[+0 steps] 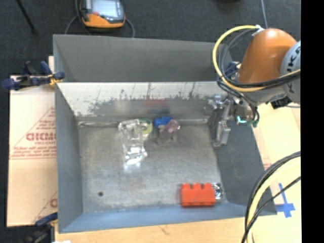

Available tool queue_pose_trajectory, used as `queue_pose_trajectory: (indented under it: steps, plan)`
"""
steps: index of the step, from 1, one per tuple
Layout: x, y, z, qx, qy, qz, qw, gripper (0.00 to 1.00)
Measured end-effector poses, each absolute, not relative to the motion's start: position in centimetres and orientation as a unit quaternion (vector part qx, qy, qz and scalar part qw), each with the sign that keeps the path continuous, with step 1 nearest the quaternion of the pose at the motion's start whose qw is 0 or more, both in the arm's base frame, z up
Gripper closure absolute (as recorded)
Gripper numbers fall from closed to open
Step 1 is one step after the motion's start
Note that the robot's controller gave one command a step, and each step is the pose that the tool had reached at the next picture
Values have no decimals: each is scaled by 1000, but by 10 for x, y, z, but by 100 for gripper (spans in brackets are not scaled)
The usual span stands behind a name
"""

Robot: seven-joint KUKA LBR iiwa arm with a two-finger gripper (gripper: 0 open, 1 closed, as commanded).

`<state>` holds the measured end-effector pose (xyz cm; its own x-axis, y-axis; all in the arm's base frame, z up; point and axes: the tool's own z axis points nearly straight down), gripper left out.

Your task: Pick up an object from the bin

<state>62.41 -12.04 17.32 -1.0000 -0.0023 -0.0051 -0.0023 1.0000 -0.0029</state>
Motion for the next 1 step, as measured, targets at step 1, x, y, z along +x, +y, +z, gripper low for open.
queue_pose_trajectory:
  steps: [1]
  plan:
    - [572,-132,106,-63,998,0,-2,0]
